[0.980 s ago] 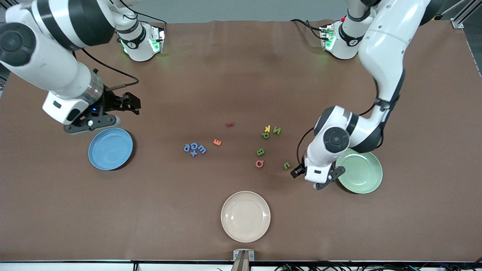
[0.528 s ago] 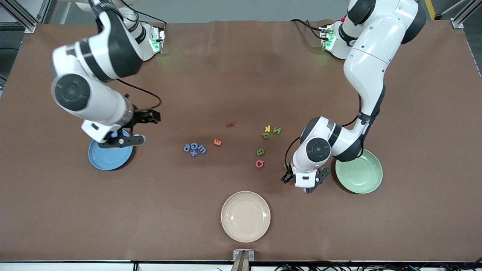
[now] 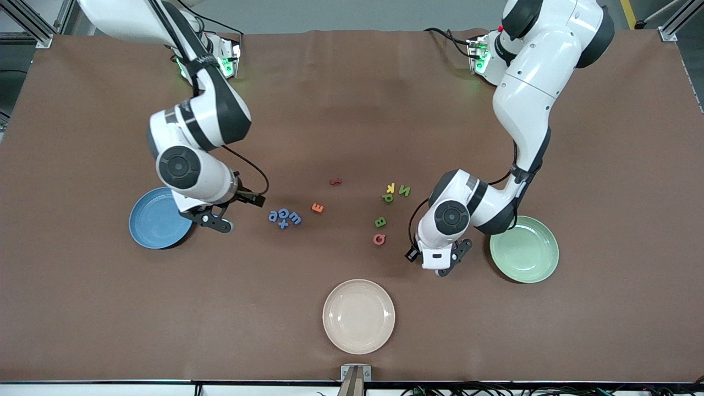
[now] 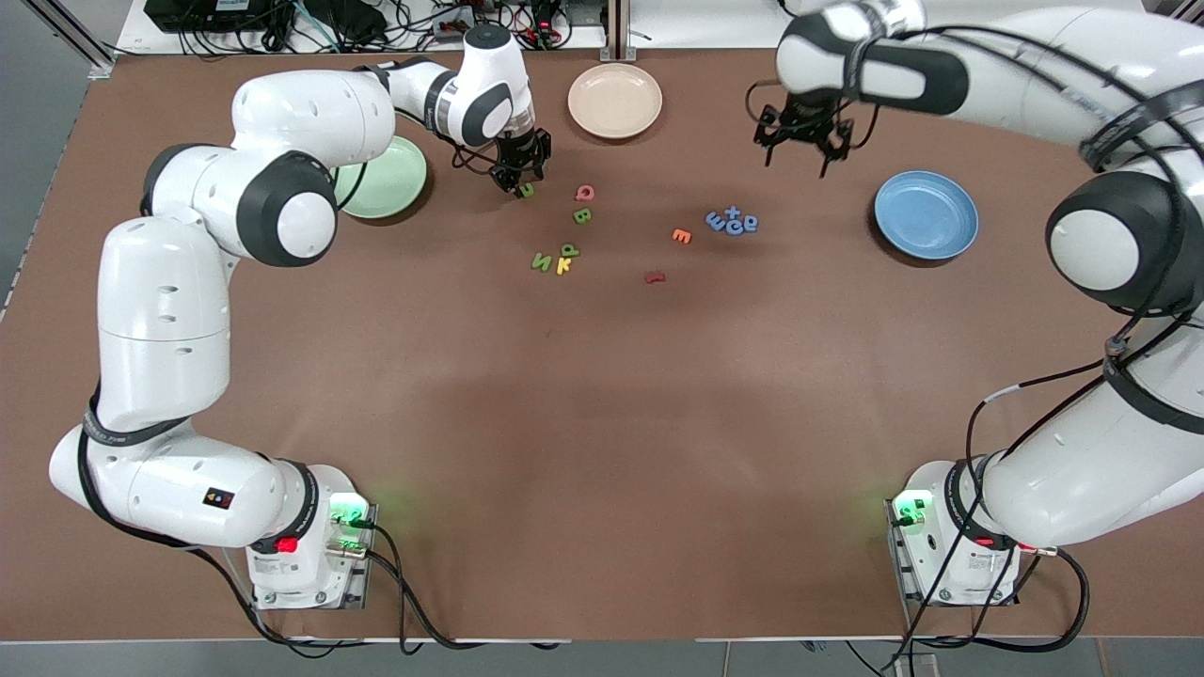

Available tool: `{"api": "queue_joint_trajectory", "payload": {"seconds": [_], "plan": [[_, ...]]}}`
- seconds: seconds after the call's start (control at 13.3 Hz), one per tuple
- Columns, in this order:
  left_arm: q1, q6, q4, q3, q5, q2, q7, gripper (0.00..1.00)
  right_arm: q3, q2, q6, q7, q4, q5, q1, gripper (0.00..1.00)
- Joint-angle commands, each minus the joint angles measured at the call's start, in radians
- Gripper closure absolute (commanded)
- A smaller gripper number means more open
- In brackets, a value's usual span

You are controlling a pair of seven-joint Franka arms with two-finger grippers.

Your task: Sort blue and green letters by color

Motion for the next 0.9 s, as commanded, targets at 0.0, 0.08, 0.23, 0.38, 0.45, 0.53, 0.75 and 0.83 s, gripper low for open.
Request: {"api": "queue_joint_trajectory", "payload": {"seconds": [0.0,0.08,0.23,0.38,0.45,0.53,0.75,0.83], "plan": [[-0.003,-0.008,-0.013,0.006,0.010,-0.005,-0.013,0.74,-0.009,0.067,0.105,0.286,-0.022,0.004,0.023,0.01],[-0.003,-0.014,-0.011,0.006,0.010,-0.010,-0.013,0.87,-0.009,0.092,0.146,0.383,-0.024,0.004,0.023,0.01],[0.009,-0.078,-0.008,0.006,0.013,-0.045,-0.013,1.00,-0.009,0.129,0.201,0.559,-0.024,0.004,0.025,0.01],[0.032,-0.176,-0.010,0.006,0.019,-0.092,-0.007,1.00,-0.009,0.143,0.241,0.640,-0.024,0.019,0.009,0.00],[0.063,-0.248,-0.010,0.006,0.019,-0.127,0.003,1.00,-0.009,0.158,0.263,0.654,-0.024,0.025,0.002,0.00],[0.104,-0.284,-0.011,0.000,0.021,-0.152,0.026,1.00,-0.009,0.161,0.277,0.655,-0.024,0.025,-0.005,0.00],[0.238,-0.300,-0.062,-0.005,0.021,-0.198,0.225,1.00,-0.011,0.187,0.334,0.747,-0.025,0.027,0.006,0.01],[0.278,-0.298,-0.069,-0.003,0.021,-0.195,0.285,1.00,-0.011,0.192,0.349,0.762,-0.027,0.027,0.012,0.01]]}}
